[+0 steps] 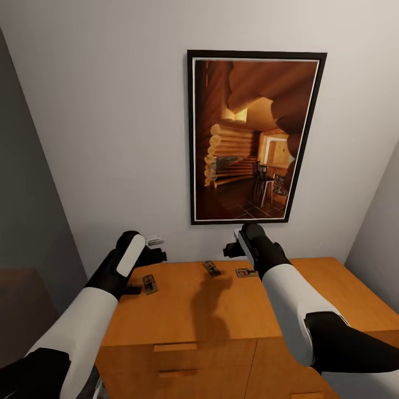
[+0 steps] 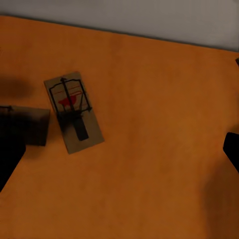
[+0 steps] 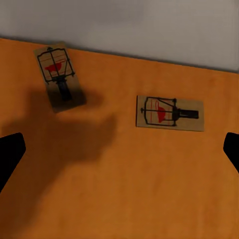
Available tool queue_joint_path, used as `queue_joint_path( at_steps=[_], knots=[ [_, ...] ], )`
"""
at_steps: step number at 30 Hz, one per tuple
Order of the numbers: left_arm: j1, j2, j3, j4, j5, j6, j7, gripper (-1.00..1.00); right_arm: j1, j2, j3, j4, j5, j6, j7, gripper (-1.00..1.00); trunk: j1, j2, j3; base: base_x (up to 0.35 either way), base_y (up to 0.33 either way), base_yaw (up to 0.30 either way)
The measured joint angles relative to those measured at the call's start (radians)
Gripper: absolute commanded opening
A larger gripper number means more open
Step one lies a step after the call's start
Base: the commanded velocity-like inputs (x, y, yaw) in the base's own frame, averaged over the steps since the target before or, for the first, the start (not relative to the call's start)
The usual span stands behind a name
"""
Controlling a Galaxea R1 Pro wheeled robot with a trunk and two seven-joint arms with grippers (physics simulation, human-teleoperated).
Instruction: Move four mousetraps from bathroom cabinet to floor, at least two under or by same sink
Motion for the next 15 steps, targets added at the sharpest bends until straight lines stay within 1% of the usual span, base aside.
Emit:
queue_joint_path(
  at_steps=[11,14,15],
  knots=[
    [0.000,0.007,-0.001,-0.004,-0.002,0.000,0.000,1.00,0.000,0.000,0.000,0.002,-0.001,-0.004,-0.001,1.00,0.000,0.000,0.000,0.000,0.000,0.000],
    [0.000,0.012,-0.001,0.001,-0.003,0.000,0.000,1.00,0.000,0.000,0.001,0.002,-0.003,-0.004,-0.001,1.00,0.000,0.000,0.000,0.000,0.000,0.000],
    [0.000,0.018,-0.001,0.006,-0.004,0.000,0.000,1.00,0.000,0.000,0.001,0.002,-0.004,-0.004,-0.001,1.00,0.000,0.000,0.000,0.000,0.000,0.000]
  ],
)
